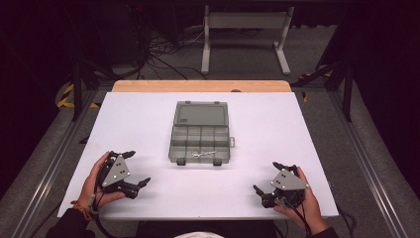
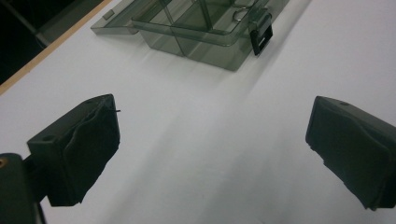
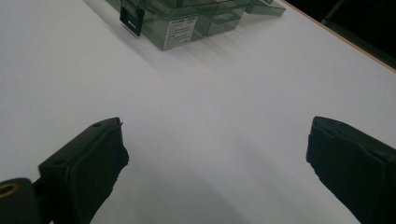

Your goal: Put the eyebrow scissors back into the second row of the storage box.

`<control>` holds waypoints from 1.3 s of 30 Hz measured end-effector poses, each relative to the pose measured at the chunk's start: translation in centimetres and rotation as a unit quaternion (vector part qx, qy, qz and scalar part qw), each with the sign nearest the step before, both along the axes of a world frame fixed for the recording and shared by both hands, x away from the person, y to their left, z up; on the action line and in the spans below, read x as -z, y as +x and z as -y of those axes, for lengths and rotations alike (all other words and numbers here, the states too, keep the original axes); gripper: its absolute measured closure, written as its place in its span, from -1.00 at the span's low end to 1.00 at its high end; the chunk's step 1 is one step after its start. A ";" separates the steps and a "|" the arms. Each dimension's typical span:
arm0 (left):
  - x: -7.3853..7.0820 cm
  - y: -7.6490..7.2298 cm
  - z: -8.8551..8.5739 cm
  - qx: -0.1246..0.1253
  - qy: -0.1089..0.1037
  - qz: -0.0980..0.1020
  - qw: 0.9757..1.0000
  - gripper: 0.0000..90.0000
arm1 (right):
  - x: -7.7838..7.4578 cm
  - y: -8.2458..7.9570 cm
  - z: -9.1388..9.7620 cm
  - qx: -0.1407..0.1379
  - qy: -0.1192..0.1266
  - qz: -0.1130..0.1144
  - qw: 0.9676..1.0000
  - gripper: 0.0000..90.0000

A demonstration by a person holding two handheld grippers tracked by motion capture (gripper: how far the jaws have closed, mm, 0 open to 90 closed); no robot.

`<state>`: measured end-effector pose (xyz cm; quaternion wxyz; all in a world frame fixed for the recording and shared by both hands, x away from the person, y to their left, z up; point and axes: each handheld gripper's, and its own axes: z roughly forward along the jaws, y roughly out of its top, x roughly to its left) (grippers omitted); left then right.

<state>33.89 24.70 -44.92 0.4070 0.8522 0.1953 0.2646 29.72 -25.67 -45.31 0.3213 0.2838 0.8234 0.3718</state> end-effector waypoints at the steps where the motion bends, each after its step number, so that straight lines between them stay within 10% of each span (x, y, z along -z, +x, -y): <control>1: 0.0 -0.1 -0.1 -0.003 0.002 0.000 1.000 -0.92 | 0.0 0.0 0.0 0.000 -0.002 0.000 1.000 -0.88; 10: 0.9 -0.6 -1.6 -0.010 -0.035 -0.030 0.999 -0.92 | 0.1 0.1 -0.1 -0.001 -0.004 -0.002 1.000 -0.88; 22: 1.3 -1.3 -4.0 -0.032 -0.114 -0.060 0.991 -0.93 | 0.0 0.1 0.1 0.001 -0.001 -0.001 1.000 -0.88; 39: 1.0 -1.8 -3.3 -0.025 -0.099 -0.031 0.994 -0.93 | -0.3 0.0 0.4 0.007 0.003 0.010 1.000 -0.88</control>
